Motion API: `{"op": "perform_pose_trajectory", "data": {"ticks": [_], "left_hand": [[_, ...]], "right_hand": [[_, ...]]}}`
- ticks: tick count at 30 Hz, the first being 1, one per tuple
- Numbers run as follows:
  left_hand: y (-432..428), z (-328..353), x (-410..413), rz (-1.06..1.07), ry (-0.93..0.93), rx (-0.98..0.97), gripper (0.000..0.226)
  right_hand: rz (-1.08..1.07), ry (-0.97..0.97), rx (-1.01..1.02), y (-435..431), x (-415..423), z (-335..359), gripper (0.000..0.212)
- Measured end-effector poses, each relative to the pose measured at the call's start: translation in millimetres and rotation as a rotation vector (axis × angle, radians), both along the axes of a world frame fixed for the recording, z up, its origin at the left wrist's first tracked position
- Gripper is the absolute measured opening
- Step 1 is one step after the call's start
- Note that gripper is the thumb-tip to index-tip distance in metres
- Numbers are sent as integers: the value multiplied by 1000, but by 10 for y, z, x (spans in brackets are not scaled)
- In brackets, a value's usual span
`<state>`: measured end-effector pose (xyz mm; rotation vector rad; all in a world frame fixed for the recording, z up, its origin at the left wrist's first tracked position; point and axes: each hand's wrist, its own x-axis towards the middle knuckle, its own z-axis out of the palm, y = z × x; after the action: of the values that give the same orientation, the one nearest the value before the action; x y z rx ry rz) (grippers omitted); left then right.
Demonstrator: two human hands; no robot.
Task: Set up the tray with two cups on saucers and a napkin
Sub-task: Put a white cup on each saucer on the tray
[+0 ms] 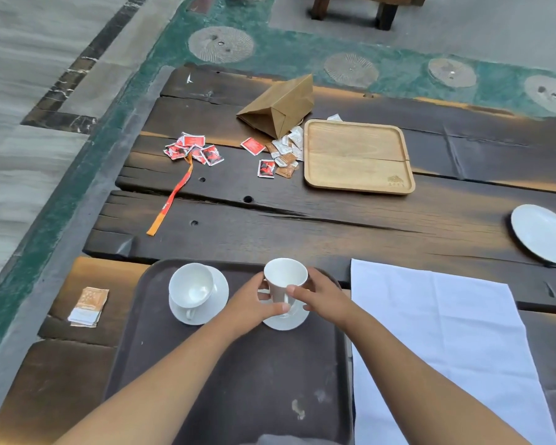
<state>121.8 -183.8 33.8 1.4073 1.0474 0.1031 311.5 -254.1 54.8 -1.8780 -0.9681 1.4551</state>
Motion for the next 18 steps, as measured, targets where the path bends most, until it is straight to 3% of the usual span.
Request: {"op": "perform_pose_trajectory", "data": {"ticks": [18], "left_hand": [[-33,-131,98,52,18,-35,70]], "right_hand": [[-42,80,35,-83,55,-345,56]]}}
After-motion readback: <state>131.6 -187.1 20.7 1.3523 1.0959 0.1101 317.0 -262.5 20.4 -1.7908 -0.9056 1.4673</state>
